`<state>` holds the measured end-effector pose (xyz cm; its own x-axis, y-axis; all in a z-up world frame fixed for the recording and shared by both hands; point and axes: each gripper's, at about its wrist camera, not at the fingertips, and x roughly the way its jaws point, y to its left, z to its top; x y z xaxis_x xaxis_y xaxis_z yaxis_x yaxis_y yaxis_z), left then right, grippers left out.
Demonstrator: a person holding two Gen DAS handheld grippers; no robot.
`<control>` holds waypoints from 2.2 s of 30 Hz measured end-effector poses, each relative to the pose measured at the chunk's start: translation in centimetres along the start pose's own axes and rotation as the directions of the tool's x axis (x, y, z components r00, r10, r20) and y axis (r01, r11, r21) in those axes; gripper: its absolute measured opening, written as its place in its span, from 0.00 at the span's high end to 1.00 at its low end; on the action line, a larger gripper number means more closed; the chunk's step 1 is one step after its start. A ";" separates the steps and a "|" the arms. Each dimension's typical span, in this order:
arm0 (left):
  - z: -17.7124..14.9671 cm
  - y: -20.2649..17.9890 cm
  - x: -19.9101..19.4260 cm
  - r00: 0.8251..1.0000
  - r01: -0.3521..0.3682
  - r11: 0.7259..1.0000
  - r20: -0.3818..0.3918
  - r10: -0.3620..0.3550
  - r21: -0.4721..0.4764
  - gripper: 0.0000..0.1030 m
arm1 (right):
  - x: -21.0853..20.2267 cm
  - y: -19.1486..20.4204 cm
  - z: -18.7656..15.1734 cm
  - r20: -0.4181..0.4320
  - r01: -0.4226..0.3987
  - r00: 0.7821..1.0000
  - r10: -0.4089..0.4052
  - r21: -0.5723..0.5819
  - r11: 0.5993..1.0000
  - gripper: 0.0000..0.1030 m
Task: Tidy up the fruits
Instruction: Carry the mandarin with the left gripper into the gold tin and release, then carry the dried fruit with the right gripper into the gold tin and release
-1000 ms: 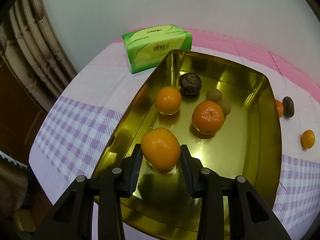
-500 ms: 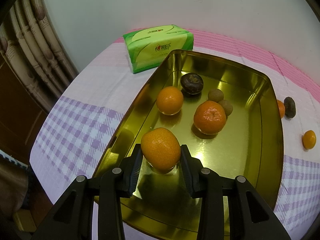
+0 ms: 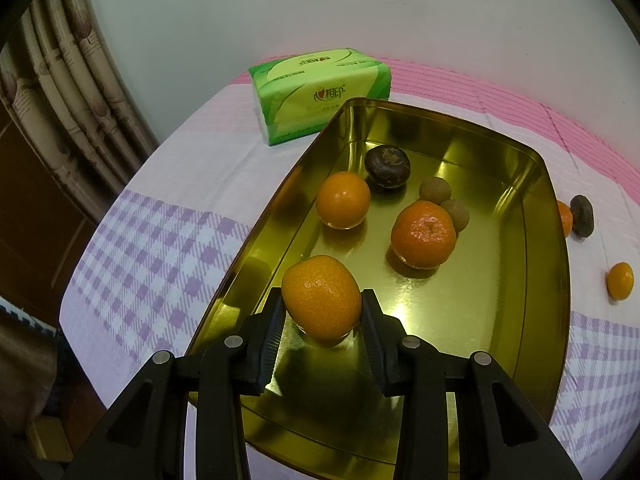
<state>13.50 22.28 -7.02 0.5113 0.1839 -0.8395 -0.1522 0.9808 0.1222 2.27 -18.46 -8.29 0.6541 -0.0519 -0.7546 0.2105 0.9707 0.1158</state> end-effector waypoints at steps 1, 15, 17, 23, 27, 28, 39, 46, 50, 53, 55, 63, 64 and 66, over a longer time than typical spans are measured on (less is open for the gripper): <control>0.0 0.0 0.0 1.000 -0.002 1.000 0.001 0.002 0.000 0.62 | 0.0 0.0 0.0 0.000 0.000 1.000 0.000 0.000 1.000 0.63; 0.0 0.0 0.0 1.000 -0.016 1.000 0.004 0.016 -0.003 0.62 | 0.0 0.0 0.0 0.000 0.002 1.000 -0.002 0.000 1.000 0.63; -0.1 0.0 -0.1 1.000 -0.021 1.000 0.006 0.021 -0.005 0.62 | 0.0 0.0 0.0 0.000 0.002 1.000 -0.002 0.000 1.000 0.63; 0.0 0.1 -0.6 0.999 -0.036 0.999 0.011 0.036 -0.012 0.62 | 0.0 0.0 0.0 0.000 0.001 1.000 -0.001 0.001 1.000 0.63; 0.3 0.0 -1.9 0.998 -0.053 0.999 0.046 0.054 -0.011 0.62 | 0.0 0.1 0.0 0.000 0.006 1.000 -0.006 -0.002 1.000 0.63; 0.4 0.0 -2.2 0.997 -0.054 0.998 0.050 0.054 -0.014 0.62 | 0.0 0.1 0.0 -0.001 0.007 1.000 -0.007 -0.004 1.000 0.63; -0.8 1.2 -8.0 0.999 0.002 0.991 0.051 0.005 -0.132 0.62 | -0.5 -0.3 -0.2 0.006 -0.018 1.000 0.018 0.025 1.000 0.66; -4.4 -1.2 -12.3 0.995 0.030 0.997 0.098 -0.022 -0.076 0.62 | -1.6 0.4 -1.3 -0.001 -0.069 0.998 0.069 0.050 0.996 0.67; -6.4 -2.0 -13.1 0.996 0.045 0.996 0.078 -0.039 -0.075 0.61 | -2.7 1.6 -1.8 0.004 -0.116 0.993 0.116 0.055 0.992 0.67; -6.8 -1.7 -13.2 0.996 0.044 0.995 0.080 -0.037 -0.086 0.61 | -3.6 3.5 -1.9 0.007 -0.145 0.989 0.145 0.021 0.989 0.67; -6.7 -1.4 -13.1 0.996 0.025 0.995 0.083 -0.017 -0.092 0.61 | -4.4 5.2 -1.9 0.009 -0.176 0.984 0.176 -0.007 0.984 0.67; -6.8 -0.6 -12.0 0.998 0.022 0.995 0.064 -0.016 -0.096 0.61 | -6.9 13.2 -0.5 0.008 -0.303 0.951 0.308 -0.148 0.941 0.66; -6.9 -0.6 -12.0 0.998 0.017 0.995 0.066 -0.010 -0.099 0.61 | -7.2 14.1 -0.2 0.008 -0.322 0.945 0.327 -0.159 0.933 0.66; -6.8 -0.2 -12.1 0.997 0.004 0.993 0.078 0.006 -0.117 0.60 | -8.0 16.7 0.9 0.006 -0.366 0.927 0.374 -0.193 0.910 0.66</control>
<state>1.56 19.40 -0.51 0.5751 0.1940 -0.7948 -0.2487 0.9670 0.0561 1.25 -2.08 0.25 0.6896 0.3139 -0.6526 -0.1881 0.9479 0.2573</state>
